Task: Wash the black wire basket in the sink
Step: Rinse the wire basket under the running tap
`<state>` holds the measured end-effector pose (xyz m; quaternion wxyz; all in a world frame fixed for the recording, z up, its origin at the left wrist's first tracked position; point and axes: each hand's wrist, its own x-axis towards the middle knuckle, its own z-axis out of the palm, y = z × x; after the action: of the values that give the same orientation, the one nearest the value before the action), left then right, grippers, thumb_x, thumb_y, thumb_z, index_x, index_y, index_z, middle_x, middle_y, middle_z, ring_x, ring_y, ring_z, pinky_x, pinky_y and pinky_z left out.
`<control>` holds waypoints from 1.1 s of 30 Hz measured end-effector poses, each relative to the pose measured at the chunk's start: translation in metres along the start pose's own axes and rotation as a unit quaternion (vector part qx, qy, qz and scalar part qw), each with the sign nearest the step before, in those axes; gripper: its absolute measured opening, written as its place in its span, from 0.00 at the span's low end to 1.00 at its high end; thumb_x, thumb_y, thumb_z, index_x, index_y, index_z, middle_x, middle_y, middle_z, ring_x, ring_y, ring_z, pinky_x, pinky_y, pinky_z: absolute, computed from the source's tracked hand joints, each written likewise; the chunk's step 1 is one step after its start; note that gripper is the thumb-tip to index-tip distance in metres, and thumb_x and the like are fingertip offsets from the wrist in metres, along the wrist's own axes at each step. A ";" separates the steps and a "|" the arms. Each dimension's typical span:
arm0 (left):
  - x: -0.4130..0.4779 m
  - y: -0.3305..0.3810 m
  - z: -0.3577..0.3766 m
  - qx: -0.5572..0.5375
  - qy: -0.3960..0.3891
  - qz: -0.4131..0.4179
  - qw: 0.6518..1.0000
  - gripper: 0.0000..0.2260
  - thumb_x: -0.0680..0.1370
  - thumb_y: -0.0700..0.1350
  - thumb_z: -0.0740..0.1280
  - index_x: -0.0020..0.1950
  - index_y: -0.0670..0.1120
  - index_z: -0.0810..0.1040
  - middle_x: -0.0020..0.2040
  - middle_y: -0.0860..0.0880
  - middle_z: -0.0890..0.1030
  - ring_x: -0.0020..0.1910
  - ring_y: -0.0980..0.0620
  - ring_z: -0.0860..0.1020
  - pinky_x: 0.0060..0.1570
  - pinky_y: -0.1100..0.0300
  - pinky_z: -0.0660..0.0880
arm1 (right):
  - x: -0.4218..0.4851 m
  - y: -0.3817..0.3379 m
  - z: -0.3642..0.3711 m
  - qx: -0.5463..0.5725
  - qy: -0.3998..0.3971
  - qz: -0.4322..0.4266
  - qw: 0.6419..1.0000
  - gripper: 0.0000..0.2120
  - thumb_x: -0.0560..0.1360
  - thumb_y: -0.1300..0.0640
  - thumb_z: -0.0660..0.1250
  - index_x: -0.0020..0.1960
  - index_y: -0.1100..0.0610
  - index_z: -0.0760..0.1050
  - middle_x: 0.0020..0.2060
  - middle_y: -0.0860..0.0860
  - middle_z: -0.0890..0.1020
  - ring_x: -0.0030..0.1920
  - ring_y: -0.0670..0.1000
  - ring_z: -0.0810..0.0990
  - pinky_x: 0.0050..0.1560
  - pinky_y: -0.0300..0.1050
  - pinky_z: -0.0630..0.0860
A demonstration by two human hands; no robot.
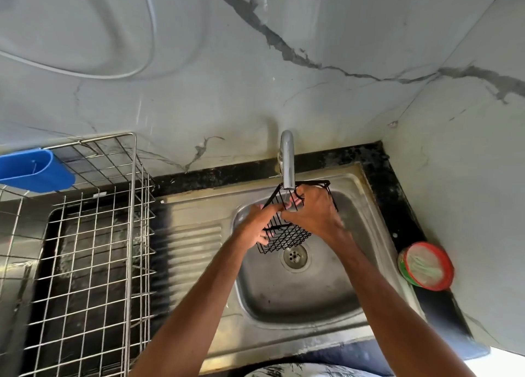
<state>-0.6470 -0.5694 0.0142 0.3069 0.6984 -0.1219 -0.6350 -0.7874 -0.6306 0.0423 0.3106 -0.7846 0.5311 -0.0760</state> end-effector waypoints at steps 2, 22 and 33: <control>0.001 -0.001 -0.001 0.010 0.002 0.001 1.000 0.41 0.72 0.59 0.78 0.80 0.48 0.66 0.70 0.35 0.73 0.57 0.34 0.79 0.65 0.34 0.75 | 0.000 0.001 0.003 0.011 0.004 -0.008 1.000 0.21 0.67 0.44 0.78 0.52 0.55 0.80 0.44 0.46 0.82 0.44 0.46 0.81 0.51 0.52 0.82; -0.007 -0.033 -0.012 0.058 0.077 0.007 0.995 0.41 0.72 0.70 0.72 0.76 0.47 0.71 0.50 0.38 0.81 0.46 0.39 0.85 0.40 0.47 0.86 | -0.008 0.038 0.029 0.000 -0.145 -0.094 0.985 0.32 0.84 0.37 0.42 0.83 0.49 0.42 0.82 0.46 0.44 0.81 0.46 0.40 0.80 0.61 0.42; -0.008 -0.036 -0.012 0.103 0.087 0.047 0.990 0.38 0.73 0.69 0.72 0.75 0.50 0.71 0.64 0.39 0.80 0.48 0.41 0.86 0.38 0.49 0.86 | -0.010 0.038 0.026 -0.029 -0.141 -0.056 0.988 0.36 0.81 0.33 0.38 0.82 0.51 0.37 0.81 0.48 0.39 0.80 0.48 0.36 0.80 0.63 0.41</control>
<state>-0.6450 -0.5339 -0.0006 0.2718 0.7724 -0.1921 -0.5410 -0.8095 -0.6202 0.0023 0.3552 -0.8244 0.4394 0.0338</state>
